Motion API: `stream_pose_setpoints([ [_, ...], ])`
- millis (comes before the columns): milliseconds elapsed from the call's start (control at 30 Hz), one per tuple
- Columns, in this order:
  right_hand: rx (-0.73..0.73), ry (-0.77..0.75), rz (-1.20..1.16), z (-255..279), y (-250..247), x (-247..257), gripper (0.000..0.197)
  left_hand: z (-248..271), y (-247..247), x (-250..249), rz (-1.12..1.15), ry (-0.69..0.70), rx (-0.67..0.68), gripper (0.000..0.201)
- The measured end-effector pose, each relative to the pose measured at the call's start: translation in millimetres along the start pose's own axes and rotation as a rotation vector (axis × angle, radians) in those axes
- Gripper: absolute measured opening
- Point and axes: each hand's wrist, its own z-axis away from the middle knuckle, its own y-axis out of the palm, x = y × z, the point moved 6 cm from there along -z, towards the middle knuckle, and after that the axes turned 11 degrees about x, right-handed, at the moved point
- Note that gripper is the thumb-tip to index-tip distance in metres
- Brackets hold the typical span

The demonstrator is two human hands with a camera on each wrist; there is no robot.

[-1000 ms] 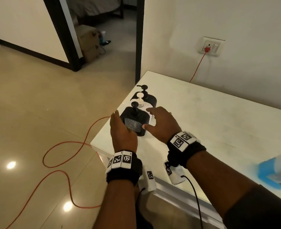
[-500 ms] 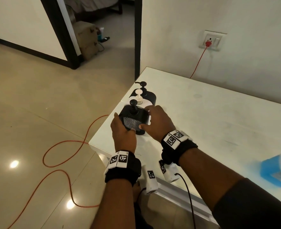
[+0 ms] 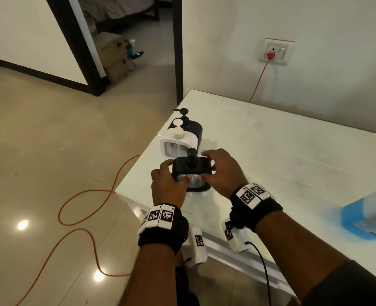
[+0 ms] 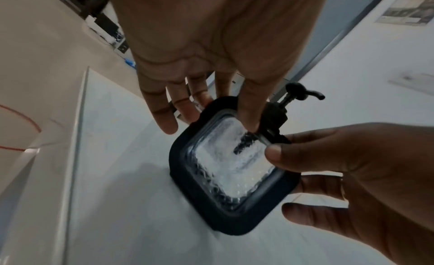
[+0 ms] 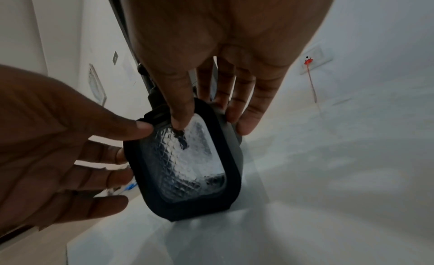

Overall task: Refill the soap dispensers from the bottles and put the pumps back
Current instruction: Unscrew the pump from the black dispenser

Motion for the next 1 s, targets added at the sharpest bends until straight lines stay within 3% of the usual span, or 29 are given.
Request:
stream_pose_setpoints([
  [133,-0.063,0.052,-0.023,45.5,-34.1,-46.3,0.052,17.4,45.6,-26.6,-0.112,0.112,0.214,0.076],
  [267,-0.134,0.077,-0.112,102.8,-68.5,-86.9,0.052,35.6,94.8,-55.7,-0.133,0.264,0.300,0.068],
  [400,-0.246,0.114,-0.231,153.7,-93.0,-122.2,0.048,55.3,144.4,-78.4,0.013,0.330,0.488,0.050],
  [500,-0.304,0.111,-0.313,174.9,-103.9,-134.6,0.044,68.1,166.9,-85.3,0.011,0.388,0.509,0.041],
  [633,-0.412,0.074,-0.493,180.7,-120.0,-135.1,0.040,77.6,180.2,-91.4,0.014,0.437,0.498,0.046],
  [1000,-0.483,0.144,-0.550,181.4,-129.6,-147.7,0.022,81.2,213.5,-104.9,0.005,0.545,0.575,0.048],
])
